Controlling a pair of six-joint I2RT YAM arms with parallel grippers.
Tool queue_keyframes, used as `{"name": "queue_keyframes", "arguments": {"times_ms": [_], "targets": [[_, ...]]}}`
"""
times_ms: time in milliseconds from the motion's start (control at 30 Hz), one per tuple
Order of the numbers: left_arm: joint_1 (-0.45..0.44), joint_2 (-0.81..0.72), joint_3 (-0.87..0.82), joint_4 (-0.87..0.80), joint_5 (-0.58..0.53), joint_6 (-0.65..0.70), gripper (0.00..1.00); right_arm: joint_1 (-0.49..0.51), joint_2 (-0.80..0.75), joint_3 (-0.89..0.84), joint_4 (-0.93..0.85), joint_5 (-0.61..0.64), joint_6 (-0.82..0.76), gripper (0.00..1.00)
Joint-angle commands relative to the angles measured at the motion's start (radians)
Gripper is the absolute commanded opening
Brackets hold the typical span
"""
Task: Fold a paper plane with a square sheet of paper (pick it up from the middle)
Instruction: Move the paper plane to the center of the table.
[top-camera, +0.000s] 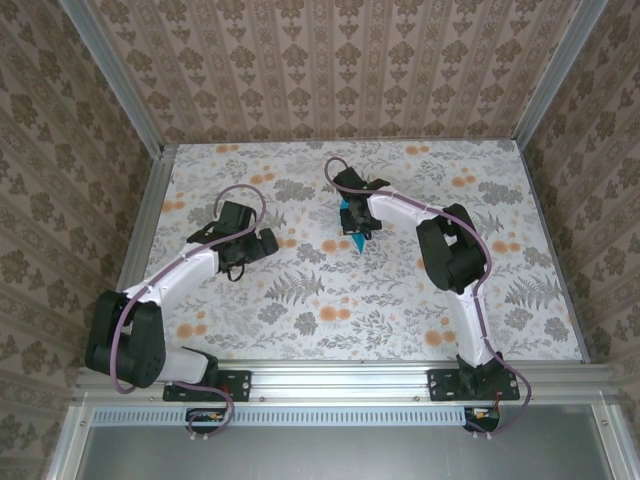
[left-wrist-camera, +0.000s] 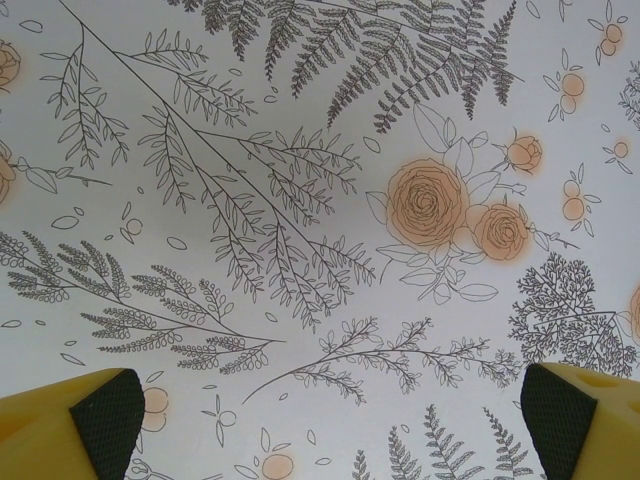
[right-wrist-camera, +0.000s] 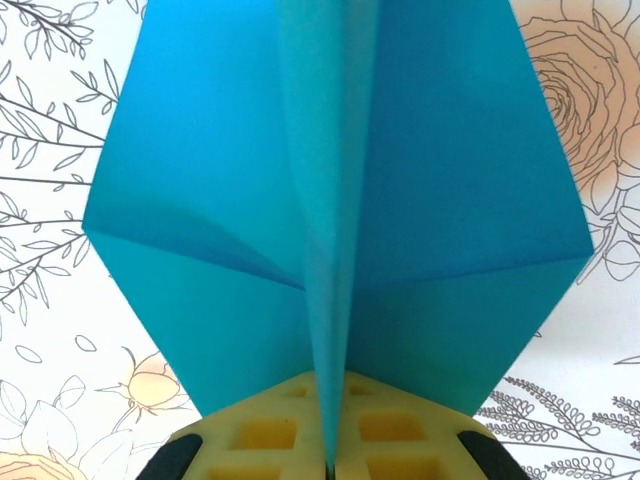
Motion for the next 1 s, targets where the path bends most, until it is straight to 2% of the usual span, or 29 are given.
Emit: {"name": "queue_keyframes", "arguments": {"times_ms": [0, 133, 400, 567, 833, 967], "targets": [[0.007, -0.019, -0.009, -0.026, -0.011, 0.022, 1.0, -0.004, 0.031, 0.038, -0.033, 0.025, -0.019, 0.1], [0.007, -0.013, -0.007, -0.021, -0.001, 0.021, 1.0, -0.005, 0.046, 0.044, -0.034, 0.021, -0.018, 0.14], [0.008, -0.01, -0.008, -0.019, 0.007, 0.022, 1.0, -0.004, 0.061, 0.053, -0.043, 0.017, -0.016, 0.15], [0.009, -0.013, 0.001, -0.03, 0.008, 0.024, 1.0, -0.005, 0.01, 0.062, -0.058, 0.024, -0.014, 0.16], [0.012, -0.035, 0.045, -0.077, -0.021, 0.018, 1.0, -0.005, -0.162, 0.045, -0.098, 0.042, -0.011, 0.3], [0.027, -0.042, 0.063, -0.086, -0.043, 0.003, 1.0, -0.004, -0.27, 0.002, -0.087, 0.08, -0.006, 0.43]]}}
